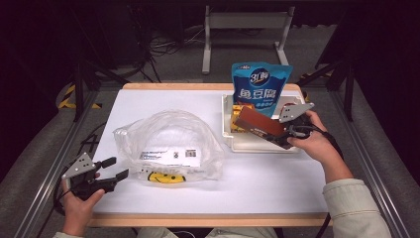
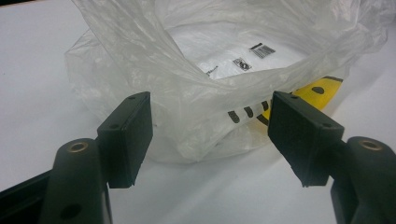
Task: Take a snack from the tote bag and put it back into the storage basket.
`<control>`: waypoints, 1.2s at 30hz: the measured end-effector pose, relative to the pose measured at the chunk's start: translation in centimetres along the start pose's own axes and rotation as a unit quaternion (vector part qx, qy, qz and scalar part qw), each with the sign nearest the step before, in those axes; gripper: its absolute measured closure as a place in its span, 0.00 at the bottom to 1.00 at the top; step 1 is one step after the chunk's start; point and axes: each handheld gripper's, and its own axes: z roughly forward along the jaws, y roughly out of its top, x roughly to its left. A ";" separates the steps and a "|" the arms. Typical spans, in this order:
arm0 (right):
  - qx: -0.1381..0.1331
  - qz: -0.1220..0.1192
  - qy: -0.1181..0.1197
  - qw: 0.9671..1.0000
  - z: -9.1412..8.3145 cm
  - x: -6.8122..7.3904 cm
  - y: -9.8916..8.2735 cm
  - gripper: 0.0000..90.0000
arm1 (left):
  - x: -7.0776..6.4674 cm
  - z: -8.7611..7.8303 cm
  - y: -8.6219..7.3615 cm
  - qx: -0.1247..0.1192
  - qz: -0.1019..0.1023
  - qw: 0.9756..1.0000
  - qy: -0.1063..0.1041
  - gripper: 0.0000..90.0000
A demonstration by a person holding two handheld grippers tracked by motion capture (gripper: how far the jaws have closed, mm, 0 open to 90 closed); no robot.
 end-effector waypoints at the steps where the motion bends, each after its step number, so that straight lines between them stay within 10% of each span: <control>1: 0.001 0.001 0.001 1.000 0.0 0.1 0.0 0.47 | 0.0 0.0 0.0 0.000 0.000 1.000 0.000 0.35; 36: 0.085 -0.049 -0.010 0.995 2.1 -0.5 -1.0 0.47 | 0.0 -0.1 0.0 -0.001 0.000 1.000 -0.001 0.35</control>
